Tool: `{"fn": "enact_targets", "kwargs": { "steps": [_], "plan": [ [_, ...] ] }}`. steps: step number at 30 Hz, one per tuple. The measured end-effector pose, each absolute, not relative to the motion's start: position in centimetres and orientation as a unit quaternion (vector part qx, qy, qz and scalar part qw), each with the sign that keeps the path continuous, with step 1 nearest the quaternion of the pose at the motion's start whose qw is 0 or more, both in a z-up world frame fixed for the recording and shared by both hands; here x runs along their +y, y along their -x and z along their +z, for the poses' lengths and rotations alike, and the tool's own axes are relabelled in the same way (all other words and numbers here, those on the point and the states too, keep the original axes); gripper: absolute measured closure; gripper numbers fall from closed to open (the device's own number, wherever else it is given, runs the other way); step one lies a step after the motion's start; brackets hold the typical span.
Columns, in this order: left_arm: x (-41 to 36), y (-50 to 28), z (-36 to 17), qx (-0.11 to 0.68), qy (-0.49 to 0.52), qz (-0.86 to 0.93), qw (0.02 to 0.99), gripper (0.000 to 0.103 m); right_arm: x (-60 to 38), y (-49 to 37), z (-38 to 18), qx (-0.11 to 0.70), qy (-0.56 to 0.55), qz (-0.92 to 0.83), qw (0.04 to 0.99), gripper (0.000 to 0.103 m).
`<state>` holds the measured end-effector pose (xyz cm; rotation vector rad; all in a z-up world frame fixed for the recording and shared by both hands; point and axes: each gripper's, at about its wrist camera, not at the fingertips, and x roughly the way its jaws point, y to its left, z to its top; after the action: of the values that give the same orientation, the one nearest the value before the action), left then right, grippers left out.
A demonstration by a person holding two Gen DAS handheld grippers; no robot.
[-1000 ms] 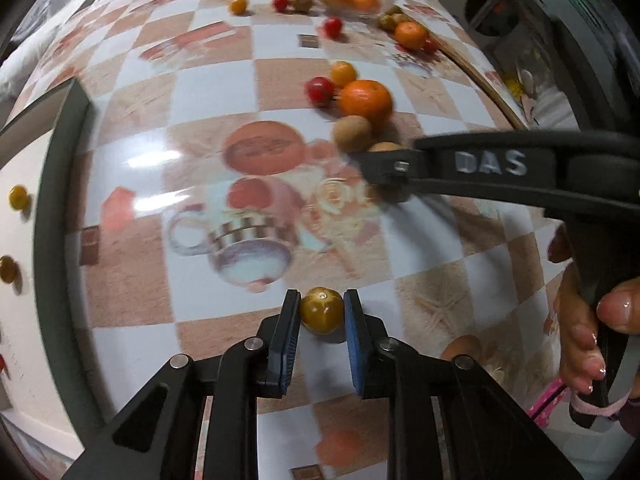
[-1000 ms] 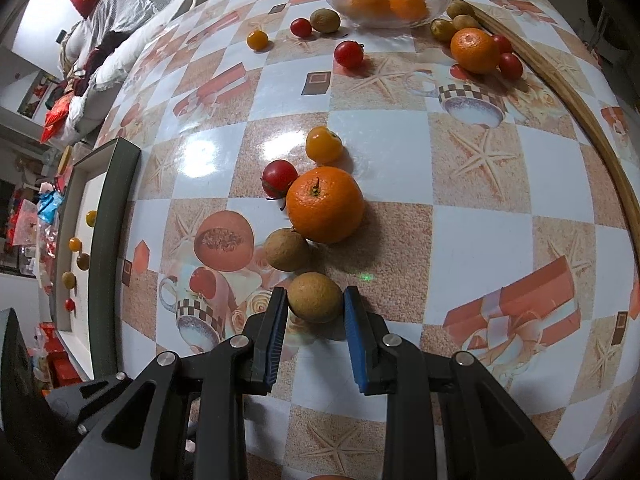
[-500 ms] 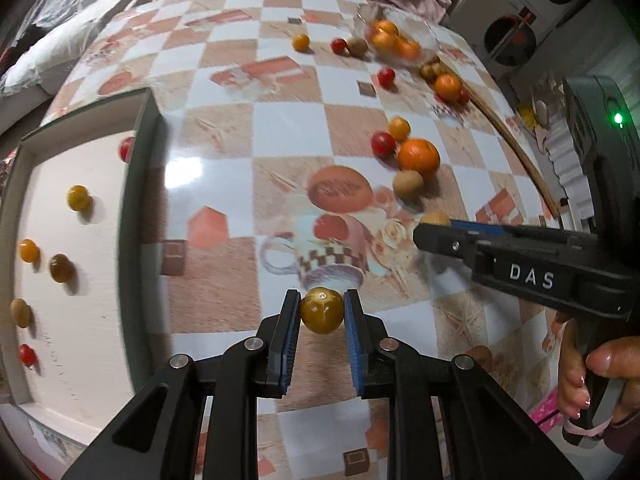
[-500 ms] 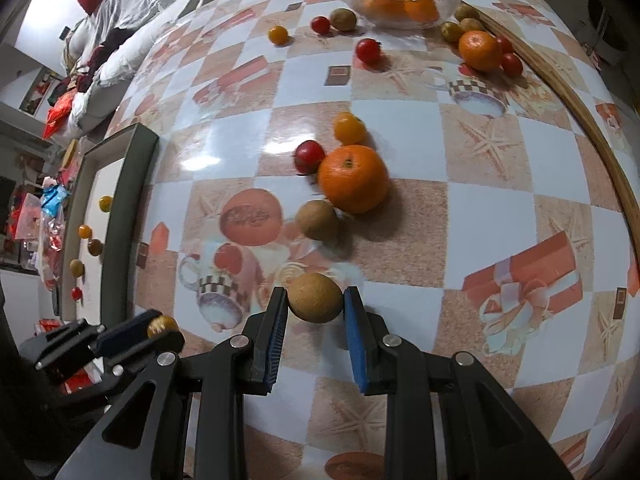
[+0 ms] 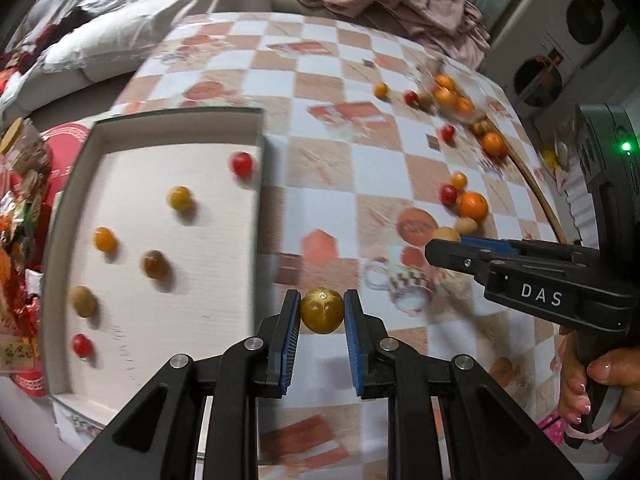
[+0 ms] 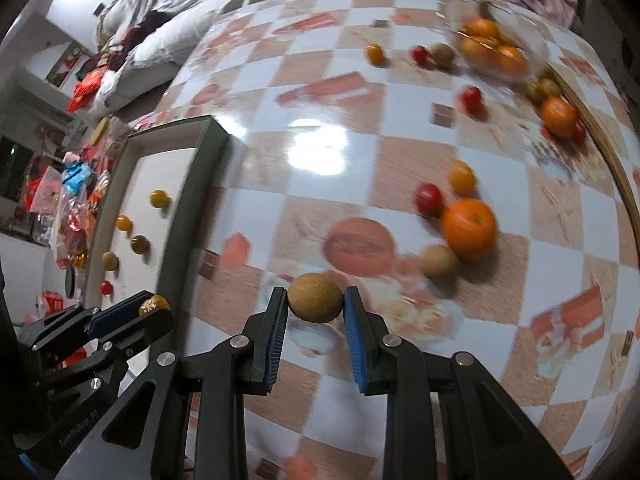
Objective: Organize fruits
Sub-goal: 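Carry both fruits over the white tray and open both grippers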
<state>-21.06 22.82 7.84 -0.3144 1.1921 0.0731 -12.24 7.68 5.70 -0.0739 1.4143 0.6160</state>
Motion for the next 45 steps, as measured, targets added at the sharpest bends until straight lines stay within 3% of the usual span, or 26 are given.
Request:
{"fn": "enact_targets", "kwargs": {
  "steps": [12, 22, 45],
  "plan": [
    [32.6, 21.3, 8.9, 0.528, 0.154, 0.112, 0.827, 0.080, 18.1, 11.5, 7.1, 0.618, 0.061, 0.341, 0.705, 0.072],
    [38.6, 17.8, 5.8, 0.536, 0.150, 0.153, 0.817, 0.080, 25.2, 9.8, 6.0, 0.611, 0.077, 0.357, 0.703, 0.072],
    [41.0, 14.1, 1.7, 0.562, 0.126, 0.163, 0.801, 0.080, 29.8, 7.6, 1.8, 0.614, 0.122, 0.334, 0.705, 0.072]
  ]
}}
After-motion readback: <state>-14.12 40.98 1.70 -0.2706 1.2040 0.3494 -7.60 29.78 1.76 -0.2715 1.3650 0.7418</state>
